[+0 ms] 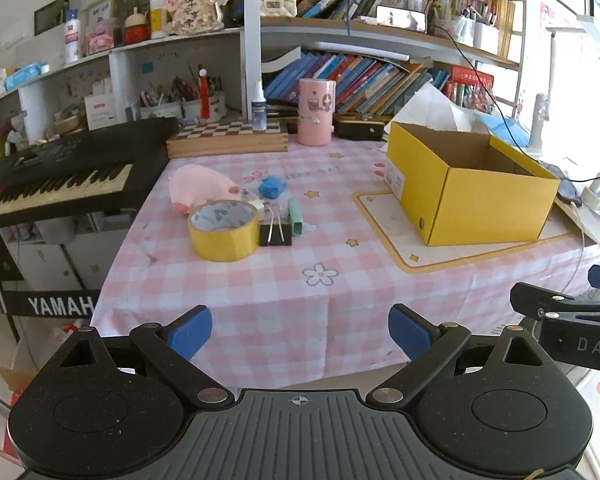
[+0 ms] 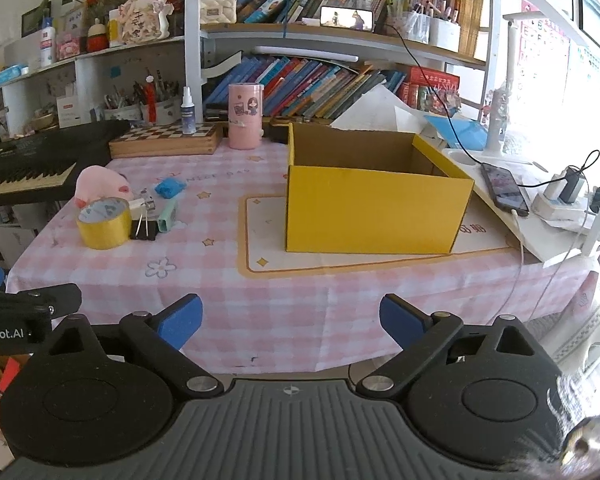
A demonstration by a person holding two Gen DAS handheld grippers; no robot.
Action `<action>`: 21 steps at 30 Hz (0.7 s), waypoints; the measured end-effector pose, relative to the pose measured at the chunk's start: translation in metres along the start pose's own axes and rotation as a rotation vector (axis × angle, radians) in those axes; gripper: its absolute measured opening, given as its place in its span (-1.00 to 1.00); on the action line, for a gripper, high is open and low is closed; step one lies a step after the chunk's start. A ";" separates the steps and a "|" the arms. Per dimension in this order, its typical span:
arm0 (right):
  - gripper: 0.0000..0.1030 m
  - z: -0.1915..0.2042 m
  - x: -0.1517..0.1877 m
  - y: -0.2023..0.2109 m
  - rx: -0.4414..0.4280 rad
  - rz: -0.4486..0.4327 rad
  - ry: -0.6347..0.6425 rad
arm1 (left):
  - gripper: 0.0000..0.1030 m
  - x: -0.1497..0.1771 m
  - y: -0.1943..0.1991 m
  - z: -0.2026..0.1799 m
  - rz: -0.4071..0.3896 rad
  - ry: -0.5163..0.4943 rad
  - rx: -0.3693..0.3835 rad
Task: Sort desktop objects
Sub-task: 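Move both tools toward the tape roll and green stick on the table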
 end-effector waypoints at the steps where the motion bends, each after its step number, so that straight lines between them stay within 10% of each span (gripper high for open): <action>1: 0.85 0.001 -0.001 -0.001 -0.002 0.000 0.000 | 0.88 -0.001 0.000 0.001 -0.001 0.001 -0.002; 21: 0.19 0.042 -0.017 -0.053 -0.184 0.077 0.067 | 0.88 -0.002 -0.023 0.042 0.056 0.110 -0.134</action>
Point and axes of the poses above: each gripper's, at about its wrist camera, not at the fingertips, and y roughly against the way its jaws point, z to its left, x to its underside, the point moved 4 cm from there along -y, roughly the way its jaws point, and after that the axes turned 1 degree about y, right-handed, at the moved point
